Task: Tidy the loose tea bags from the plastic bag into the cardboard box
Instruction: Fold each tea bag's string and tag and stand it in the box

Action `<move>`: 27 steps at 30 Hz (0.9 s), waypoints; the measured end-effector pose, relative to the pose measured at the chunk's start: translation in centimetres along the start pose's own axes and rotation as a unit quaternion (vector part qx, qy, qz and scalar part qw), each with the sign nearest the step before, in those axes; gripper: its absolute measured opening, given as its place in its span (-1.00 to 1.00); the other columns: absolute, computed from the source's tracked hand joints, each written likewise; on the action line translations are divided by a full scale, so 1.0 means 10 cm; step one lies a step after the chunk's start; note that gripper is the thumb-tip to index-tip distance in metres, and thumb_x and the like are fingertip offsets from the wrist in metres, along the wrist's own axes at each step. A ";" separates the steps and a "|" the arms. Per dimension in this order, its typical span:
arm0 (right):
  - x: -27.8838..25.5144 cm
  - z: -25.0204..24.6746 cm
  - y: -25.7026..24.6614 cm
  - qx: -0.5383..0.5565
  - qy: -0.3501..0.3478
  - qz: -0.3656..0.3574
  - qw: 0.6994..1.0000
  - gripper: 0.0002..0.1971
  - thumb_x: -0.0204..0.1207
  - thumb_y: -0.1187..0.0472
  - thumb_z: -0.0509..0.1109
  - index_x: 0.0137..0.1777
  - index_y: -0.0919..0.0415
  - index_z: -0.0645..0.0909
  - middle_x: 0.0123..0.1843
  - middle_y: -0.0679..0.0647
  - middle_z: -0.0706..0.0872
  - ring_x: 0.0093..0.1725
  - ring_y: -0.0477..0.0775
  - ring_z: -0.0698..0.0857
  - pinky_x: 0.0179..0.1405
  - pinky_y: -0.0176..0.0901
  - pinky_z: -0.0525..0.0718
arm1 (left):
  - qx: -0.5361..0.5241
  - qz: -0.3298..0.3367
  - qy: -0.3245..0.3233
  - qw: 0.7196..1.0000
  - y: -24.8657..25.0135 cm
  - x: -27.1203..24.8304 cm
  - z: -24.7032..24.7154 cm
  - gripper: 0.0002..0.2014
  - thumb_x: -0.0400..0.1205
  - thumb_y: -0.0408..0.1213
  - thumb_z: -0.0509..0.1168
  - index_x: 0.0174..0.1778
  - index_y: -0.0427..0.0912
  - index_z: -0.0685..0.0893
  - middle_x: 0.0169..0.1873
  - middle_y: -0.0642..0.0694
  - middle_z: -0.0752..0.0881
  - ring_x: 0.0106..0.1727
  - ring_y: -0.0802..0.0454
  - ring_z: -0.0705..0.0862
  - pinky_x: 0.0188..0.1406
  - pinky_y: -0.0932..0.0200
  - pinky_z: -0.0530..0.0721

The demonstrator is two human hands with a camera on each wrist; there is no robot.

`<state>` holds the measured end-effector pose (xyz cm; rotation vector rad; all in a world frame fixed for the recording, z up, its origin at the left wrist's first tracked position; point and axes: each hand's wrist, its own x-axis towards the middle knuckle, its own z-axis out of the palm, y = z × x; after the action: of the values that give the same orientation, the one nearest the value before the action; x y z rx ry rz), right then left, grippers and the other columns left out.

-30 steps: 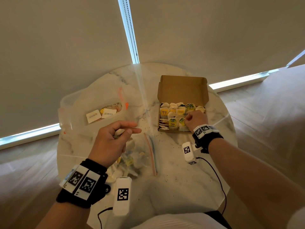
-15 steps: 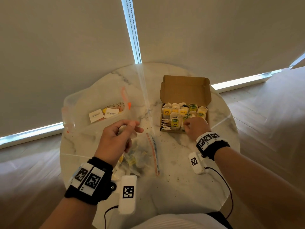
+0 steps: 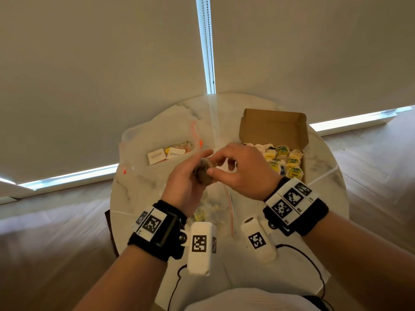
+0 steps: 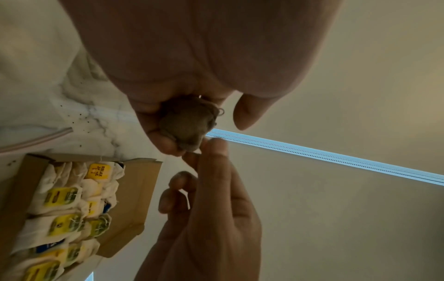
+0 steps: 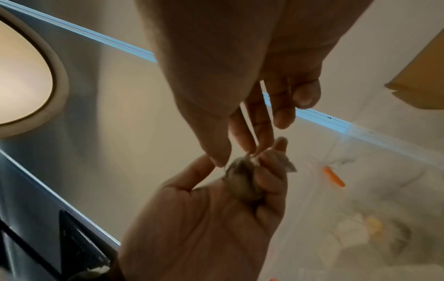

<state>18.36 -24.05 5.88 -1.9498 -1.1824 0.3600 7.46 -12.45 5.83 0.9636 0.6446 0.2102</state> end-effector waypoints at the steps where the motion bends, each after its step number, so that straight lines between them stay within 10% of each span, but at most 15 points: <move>1: 0.00 0.02 -0.03 -0.003 -0.006 0.006 1.000 -0.81 0.45 0.02 0.54 0.01 0.05 0.76 -0.17 -0.08 0.67 -0.30 -0.29 0.51 -0.25 -0.44 0.38 | 0.001 0.009 -0.015 1.000 0.01 -0.03 0.01 -0.68 0.73 -0.20 0.15 0.18 -0.33 0.71 -0.07 -0.22 0.72 -0.08 -0.02 0.67 -0.14 0.18 0.69; 8: -0.06 0.04 -0.20 0.047 -0.010 0.066 0.997 -0.85 0.35 0.22 0.63 -0.13 0.09 0.72 -0.23 -0.12 0.69 -0.32 -0.21 0.60 -0.29 -0.48 0.46 | 0.019 0.034 -0.008 0.999 -0.04 -0.15 0.00 -0.70 0.73 -0.44 0.10 0.26 -0.39 0.68 -0.02 -0.32 0.75 -0.01 -0.13 0.70 -0.05 0.13 0.70; 18: -0.36 -0.17 -0.23 0.156 0.002 0.065 0.986 -0.85 0.45 0.46 0.52 -0.02 0.29 0.76 -0.23 0.11 0.82 -0.29 0.05 0.82 -0.22 0.04 0.83 | 0.004 0.039 0.077 0.996 -0.10 -0.17 -0.10 -0.75 0.79 -0.26 0.17 0.09 -0.21 0.76 0.08 -0.16 0.81 0.04 -0.08 0.69 -0.08 0.14 0.67; 23: -0.34 -0.13 -0.41 0.131 -0.036 0.016 0.991 -0.89 0.44 0.34 0.58 -0.06 0.16 0.81 -0.17 0.04 0.80 -0.22 -0.03 0.76 -0.15 -0.14 0.76 | -0.039 -0.004 0.056 0.998 -0.06 -0.17 -0.05 -0.57 0.80 -0.09 0.11 0.34 -0.38 0.64 -0.05 -0.37 0.72 -0.21 -0.16 0.72 -0.38 0.10 0.68; 27: -0.23 -0.10 -0.37 0.059 0.000 0.017 0.998 -0.84 0.41 0.27 0.60 -0.04 0.03 0.83 -0.16 -0.04 0.72 -0.25 -0.17 0.63 -0.24 -0.41 0.53 | -0.059 -0.033 0.035 0.997 -0.06 -0.17 -0.03 -0.49 0.80 0.00 0.06 0.28 -0.42 0.65 0.02 -0.40 0.72 -0.12 -0.12 0.71 -0.22 0.11 0.68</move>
<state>15.49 -25.59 8.98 -1.8691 -1.1038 0.4388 5.87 -13.32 5.91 0.8221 0.7196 0.2216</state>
